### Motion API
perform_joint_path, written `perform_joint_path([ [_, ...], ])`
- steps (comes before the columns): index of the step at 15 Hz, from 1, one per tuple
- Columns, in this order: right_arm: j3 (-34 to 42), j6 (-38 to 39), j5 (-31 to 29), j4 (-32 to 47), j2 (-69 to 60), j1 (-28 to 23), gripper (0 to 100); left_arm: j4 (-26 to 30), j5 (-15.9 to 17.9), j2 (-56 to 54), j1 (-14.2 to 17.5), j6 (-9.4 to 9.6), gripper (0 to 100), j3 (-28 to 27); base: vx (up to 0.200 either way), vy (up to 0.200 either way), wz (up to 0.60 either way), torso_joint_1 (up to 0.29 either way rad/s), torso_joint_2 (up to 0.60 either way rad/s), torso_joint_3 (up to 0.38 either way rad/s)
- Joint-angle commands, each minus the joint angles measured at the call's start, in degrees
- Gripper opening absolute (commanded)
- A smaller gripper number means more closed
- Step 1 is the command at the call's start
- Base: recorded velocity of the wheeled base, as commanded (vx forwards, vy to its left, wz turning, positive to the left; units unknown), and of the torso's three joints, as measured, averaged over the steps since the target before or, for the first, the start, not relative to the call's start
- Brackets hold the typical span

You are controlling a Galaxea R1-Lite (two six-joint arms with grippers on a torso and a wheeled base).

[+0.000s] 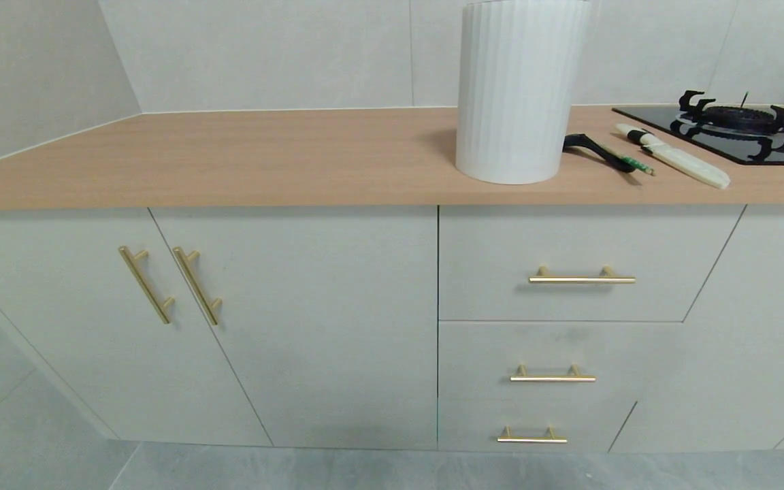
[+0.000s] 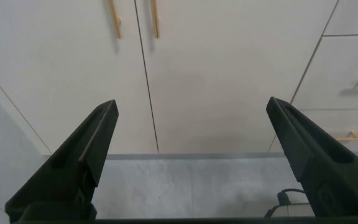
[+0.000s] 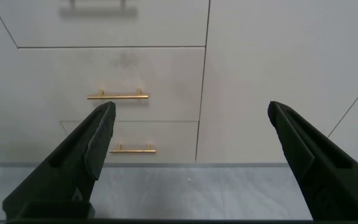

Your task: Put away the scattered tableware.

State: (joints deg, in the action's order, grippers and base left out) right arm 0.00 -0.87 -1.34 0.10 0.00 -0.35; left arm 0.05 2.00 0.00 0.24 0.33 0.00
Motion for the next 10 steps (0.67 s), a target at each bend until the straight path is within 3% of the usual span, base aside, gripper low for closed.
perform_joint_path([
  [1,0.0,0.1,-0.1,0.0,0.0,0.0,100,0.0,0.0,0.0,0.0,0.02,100,0.0,0.0,0.0,0.0,0.0,0.0,0.0],
  [6,-1.1,0.0,-2.5,-1.7,0.1,0.0,100,0.0,0.0,0.0,0.0,0.02,100,0.0,0.0,0.0,0.0,0.0,0.0,0.0],
  [7,-5.2,0.9,-1.6,-5.4,0.5,0.4,100,0.0,0.0,0.0,0.0,0.02,100,0.0,0.0,0.0,0.0,0.0,0.0,0.0],
  [10,-10.0,1.5,4.0,-1.9,11.8,3.8,100,0.0,0.0,0.0,0.0,0.02,100,0.0,0.0,0.0,0.0,0.0,0.0,0.0],
])
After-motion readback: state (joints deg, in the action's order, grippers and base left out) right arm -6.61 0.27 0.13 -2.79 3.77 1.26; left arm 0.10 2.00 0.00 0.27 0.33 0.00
